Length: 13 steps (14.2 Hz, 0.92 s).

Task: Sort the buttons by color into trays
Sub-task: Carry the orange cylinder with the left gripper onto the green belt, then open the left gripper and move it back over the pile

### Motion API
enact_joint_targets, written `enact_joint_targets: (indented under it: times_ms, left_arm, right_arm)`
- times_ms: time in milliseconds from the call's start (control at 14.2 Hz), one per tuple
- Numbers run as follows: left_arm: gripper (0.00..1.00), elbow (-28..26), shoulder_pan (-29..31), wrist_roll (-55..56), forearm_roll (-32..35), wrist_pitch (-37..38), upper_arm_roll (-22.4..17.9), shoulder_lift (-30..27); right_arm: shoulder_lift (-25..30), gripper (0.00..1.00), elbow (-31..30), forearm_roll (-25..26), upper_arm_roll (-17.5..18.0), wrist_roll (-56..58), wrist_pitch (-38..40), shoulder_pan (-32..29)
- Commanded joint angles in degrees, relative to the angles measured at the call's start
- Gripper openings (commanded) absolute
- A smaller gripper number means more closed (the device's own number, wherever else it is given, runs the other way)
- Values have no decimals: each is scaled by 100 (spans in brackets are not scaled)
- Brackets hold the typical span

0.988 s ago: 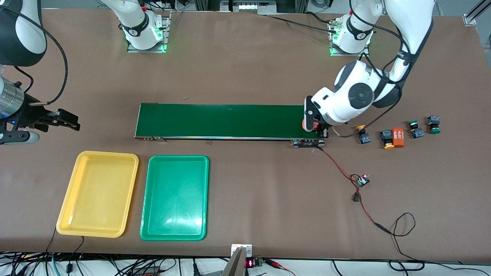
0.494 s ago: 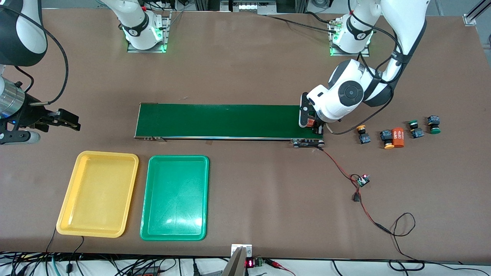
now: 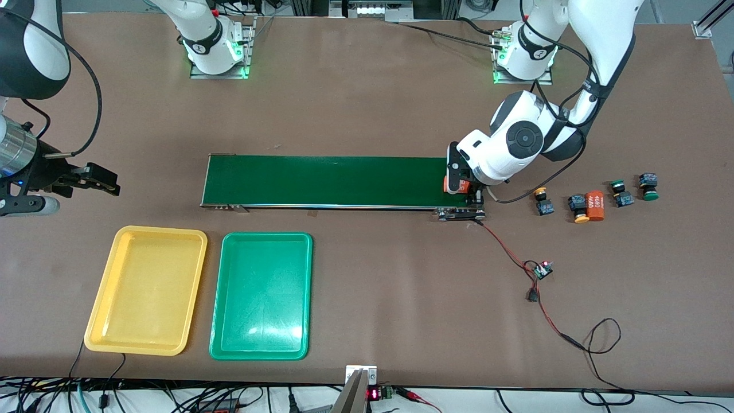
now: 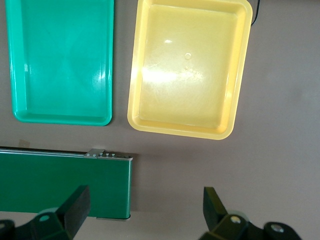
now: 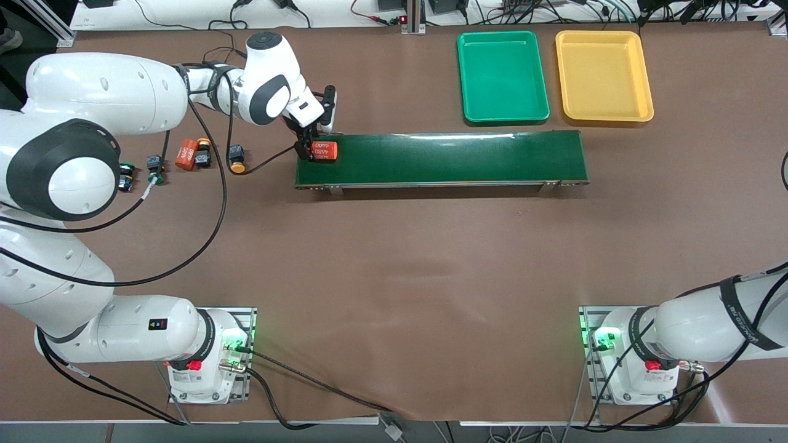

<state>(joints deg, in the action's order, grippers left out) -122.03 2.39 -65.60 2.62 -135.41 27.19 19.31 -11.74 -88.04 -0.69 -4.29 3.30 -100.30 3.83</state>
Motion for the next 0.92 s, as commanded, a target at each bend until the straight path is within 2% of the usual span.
enact_joint_targets:
  times_ms: [0,141,282,494,635,847]
  left_arm:
    - [100,-14,69,117,116,627,76,-620]
    - [100,152,383,91,107,954,59,-919]
    - [100,223,1217,117,37,920,68,-885]
    - [100,382,1939,283,-260,963,24,-587]
    - [100,347,2203,835,-280,964,-11,-516]
    - [100,277,2266,2921,-297,920,-213,-253]
  right_arm:
    - [-21,100,59,-37,16,-5,-7,-23]
    - [-21,100,59,-37,16,-5,-7,-23]
    - [-21,100,59,-54,16,-14,1,-23]
    - [-21,100,59,-45,16,-14,-7,-23]
    - [-21,100,59,-45,16,-14,-7,-14]
    - [-21,100,59,-37,16,-14,1,-14]
